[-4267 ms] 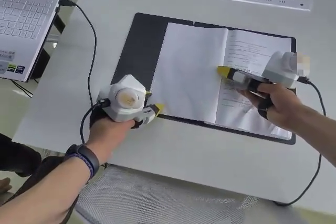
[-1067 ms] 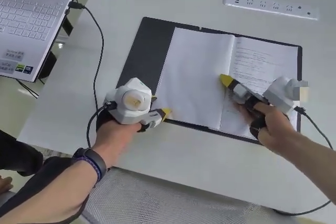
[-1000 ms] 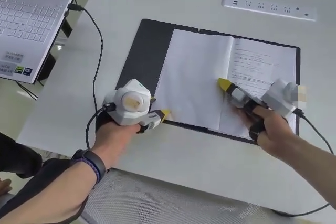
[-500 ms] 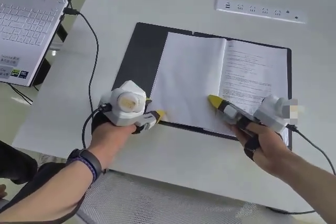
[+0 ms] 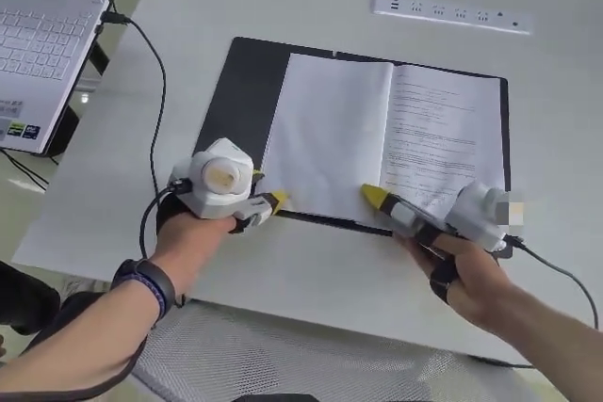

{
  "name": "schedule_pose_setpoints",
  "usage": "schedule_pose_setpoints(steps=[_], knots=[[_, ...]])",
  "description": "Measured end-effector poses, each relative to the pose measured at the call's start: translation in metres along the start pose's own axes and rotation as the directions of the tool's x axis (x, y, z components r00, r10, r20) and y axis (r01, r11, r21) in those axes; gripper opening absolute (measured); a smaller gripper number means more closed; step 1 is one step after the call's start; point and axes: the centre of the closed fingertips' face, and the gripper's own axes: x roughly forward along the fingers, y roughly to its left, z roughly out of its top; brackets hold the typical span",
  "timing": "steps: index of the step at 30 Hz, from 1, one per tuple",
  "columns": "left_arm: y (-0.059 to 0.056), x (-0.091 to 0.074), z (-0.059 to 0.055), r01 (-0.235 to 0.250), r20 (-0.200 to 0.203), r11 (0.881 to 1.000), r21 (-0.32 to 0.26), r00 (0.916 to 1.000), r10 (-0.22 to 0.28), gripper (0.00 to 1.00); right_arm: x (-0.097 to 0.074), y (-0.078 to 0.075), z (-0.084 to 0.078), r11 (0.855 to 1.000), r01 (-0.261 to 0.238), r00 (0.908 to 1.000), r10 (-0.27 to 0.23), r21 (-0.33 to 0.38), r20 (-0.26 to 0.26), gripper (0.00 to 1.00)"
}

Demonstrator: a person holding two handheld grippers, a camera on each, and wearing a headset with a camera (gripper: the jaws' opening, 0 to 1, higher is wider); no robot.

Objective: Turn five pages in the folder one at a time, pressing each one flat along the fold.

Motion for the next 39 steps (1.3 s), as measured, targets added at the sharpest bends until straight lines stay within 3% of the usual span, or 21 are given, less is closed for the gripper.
schedule_pose_setpoints(steps=[11,28,39], knots=[[0.0,0.0,0.0,0.0,-0.001,1.0,0.003,1.0,0.0,0.29,-0.008,-0.01,-0.007,1.0,0.003,1.0,-0.003,0.017,-0.002,0.0],[0.0,0.001,-0.001,0.005,-0.003,1.0,0.019,1.0,-0.005,0.28,-0.019,-0.014,-0.024,0.999,0.009,0.9996,-0.008,0.033,-0.027,0.0],[-0.003,0.001,-0.002,0.022,-0.022,0.999,0.04,0.9995,-0.021,0.31,-0.02,-0.012,-0.026,0.999,0.029,0.9984,-0.027,0.025,-0.05,0.0]])
